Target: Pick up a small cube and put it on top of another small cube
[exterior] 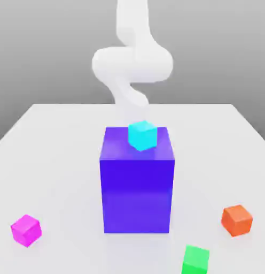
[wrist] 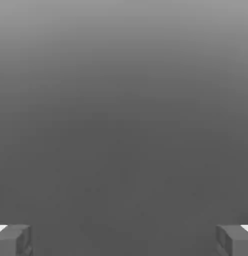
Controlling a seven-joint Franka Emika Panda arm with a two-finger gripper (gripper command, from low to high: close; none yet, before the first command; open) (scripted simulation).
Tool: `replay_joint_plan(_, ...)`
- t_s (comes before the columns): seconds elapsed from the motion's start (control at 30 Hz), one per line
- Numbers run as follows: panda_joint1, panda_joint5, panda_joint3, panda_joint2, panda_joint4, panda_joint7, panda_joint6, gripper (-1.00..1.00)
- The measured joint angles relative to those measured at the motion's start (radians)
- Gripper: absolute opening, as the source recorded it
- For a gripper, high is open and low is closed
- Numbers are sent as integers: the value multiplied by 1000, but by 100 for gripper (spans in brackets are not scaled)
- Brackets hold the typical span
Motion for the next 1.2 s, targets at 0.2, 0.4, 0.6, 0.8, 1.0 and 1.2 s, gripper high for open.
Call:
replay_joint_plan(0.2, -74, 110, -43, 229, -38, 232, 82, 0)
replay_joint_plan(0.4, -146, 179, -73, 449, -75, 484, 163, 0)
replay_joint_plan(0.6, -222, 197, -109, 662, -115, 773, 252, 0)
replay_joint_plan(0.8, -262, 155, -182, 861, -158, 1103, 349, 0)
replay_joint_plan(1.0, -290, 192, -203, 1067, -154, 1226, 481, 0)
replay_joint_plan(1.2, -325, 226, -162, 1134, -140, 1203, 533, -100)
